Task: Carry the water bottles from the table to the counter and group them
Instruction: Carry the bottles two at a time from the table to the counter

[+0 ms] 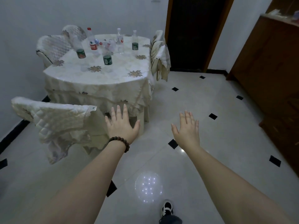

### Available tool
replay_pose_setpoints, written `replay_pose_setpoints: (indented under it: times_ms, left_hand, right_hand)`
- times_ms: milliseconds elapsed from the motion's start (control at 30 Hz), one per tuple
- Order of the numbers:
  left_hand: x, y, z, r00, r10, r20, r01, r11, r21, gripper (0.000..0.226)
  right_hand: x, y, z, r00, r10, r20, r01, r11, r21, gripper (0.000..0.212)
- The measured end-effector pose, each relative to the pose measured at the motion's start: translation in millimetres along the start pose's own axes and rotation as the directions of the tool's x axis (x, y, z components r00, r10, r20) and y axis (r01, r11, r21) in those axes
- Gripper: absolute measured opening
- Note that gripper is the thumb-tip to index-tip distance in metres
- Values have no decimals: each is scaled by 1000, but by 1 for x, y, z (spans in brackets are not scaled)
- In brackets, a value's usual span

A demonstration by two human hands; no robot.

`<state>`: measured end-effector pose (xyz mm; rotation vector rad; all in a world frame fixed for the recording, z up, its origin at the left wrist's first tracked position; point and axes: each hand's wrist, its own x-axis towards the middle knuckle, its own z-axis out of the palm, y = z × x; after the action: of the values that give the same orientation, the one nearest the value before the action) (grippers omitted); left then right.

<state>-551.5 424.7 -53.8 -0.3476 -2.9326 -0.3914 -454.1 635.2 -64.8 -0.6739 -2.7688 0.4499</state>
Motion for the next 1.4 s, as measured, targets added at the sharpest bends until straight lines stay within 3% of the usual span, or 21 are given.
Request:
replay_pose_setpoints:
  times_ms: [367,633,1133,1267,1400]
  left_hand:
    - [175,45,29,979,-200,-24,201,979,22,82]
    - [284,11,55,942,-333,-34,334,942,35,83]
    - [554,-89,88,906,-418,-73,415,908,-52,82]
    - [594,-95,102,882,-465,-71,446,876,-185,85]
    - [628,-96,119,859,-510,-39,427,757,-495,96]
  right_hand:
    - [236,-14,21,969,-230,90,227,973,35,64]
    - [361,-70,78,930,-341,139,337,940,56,64]
    - [617,-222,183,886,-423,188,409,906,111,60]
    - [654,-228,202,883,-413,222,399,911,108,60]
    - [690,-229,220,870,-427,247,414,904,105,59]
